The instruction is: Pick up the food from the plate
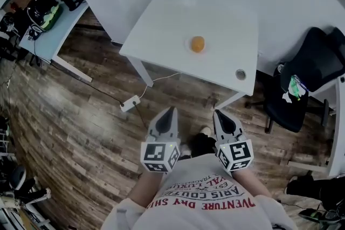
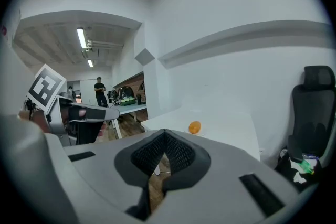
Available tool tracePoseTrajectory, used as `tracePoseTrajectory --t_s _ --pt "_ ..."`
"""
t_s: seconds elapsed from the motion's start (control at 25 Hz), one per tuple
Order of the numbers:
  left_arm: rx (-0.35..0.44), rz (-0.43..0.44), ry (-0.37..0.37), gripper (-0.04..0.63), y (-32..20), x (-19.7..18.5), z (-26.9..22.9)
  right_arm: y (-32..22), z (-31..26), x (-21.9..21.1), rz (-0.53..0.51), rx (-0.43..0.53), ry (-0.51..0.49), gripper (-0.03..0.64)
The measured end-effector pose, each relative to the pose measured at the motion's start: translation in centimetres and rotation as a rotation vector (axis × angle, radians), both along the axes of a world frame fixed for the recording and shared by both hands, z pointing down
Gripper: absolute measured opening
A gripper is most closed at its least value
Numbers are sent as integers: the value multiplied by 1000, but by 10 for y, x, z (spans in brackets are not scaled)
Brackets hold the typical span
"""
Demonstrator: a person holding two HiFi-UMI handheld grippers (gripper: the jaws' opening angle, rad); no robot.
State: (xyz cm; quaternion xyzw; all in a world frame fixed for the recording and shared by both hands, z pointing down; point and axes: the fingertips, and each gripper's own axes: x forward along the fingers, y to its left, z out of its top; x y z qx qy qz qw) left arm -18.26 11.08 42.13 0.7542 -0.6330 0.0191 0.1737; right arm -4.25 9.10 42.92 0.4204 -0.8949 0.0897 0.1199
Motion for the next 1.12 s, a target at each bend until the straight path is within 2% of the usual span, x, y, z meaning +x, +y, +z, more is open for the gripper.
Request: tracePoseTrajectory --t_s 0.32,0.52,0.84,1.12 --pt "-8 17 -7 8 -68 -6 13 -65 18 -9 1 -11 9 11" --pt "13 52 -82 8 -143 -2 5 -140 19 -5 17 -11 9 11" --pt "-42 106 -96 8 -267 17 13 -260 22 9 45 -46 9 11" --pt "-113 127 -114 8 -345 23 35 -336 35 22 76 -91 13 11"
